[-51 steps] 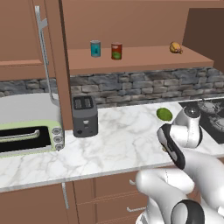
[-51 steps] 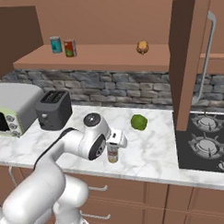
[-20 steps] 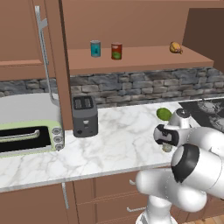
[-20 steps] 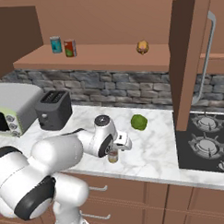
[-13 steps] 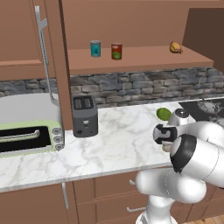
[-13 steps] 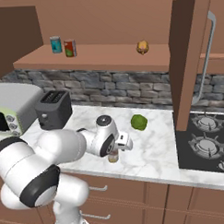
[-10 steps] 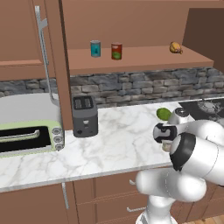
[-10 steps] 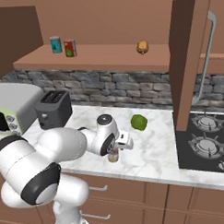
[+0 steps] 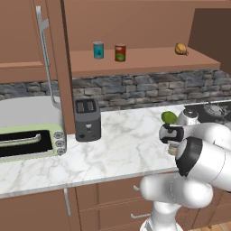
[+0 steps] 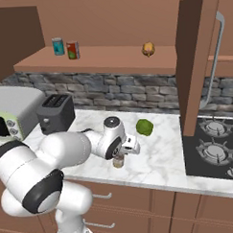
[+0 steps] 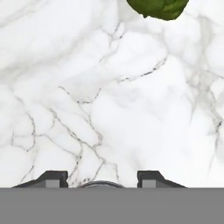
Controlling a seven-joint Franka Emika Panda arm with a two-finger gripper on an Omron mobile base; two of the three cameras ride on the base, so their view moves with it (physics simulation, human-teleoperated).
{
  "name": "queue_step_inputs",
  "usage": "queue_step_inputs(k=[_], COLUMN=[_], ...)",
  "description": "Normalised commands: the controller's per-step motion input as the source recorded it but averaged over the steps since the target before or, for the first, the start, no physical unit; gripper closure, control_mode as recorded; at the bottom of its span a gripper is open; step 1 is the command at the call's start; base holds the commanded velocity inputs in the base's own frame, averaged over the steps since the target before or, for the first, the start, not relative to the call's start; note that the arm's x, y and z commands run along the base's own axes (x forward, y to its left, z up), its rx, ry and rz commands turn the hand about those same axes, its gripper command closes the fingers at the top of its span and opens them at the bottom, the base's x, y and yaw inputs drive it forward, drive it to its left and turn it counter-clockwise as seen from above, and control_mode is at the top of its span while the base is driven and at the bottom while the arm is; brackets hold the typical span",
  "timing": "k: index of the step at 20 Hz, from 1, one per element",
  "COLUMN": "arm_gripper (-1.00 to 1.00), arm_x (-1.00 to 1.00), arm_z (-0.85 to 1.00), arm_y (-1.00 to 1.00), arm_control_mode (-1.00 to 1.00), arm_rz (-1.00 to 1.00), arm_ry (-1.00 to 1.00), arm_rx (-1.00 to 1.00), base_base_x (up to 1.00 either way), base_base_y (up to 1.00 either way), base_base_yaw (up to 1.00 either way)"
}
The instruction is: Pick the cans from the counter and place them in their designated side in the cabinet.
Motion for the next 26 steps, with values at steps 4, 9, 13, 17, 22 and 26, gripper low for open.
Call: queue_step_inputs(k=[4,9,13,17,22,26], arm_gripper=[1.00,1.00,1.00,1.00,1.00,1.00], arm_x=[0.00,0.00,0.00,0.00,0.00,0.00], arm_z=[0.34,0.42,0.44,0.39,0.35,0.34], arm_y=[0.00,0.00,0.00,0.00,0.05,0.06], arm_control_mode=[-1.00,-1.00,-1.00,-1.00,-1.00,-1.00], arm_rz=[0.00,0.00,0.00,0.00,0.00,0.00], arm_ry=[0.00,-0.01,-0.01,-0.02,-0.04,-0.06], arm_rx=[0.02,0.01,0.00,0.00,0.00,0.00], base_base_x=[0.00,0.00,0.00,0.00,0.00,0.00], base_base_y=[0.00,0.00,0.00,0.00,0.00,0.00], base_base_yaw=[0.00,0.00,0.00,0.00,0.00,0.00])
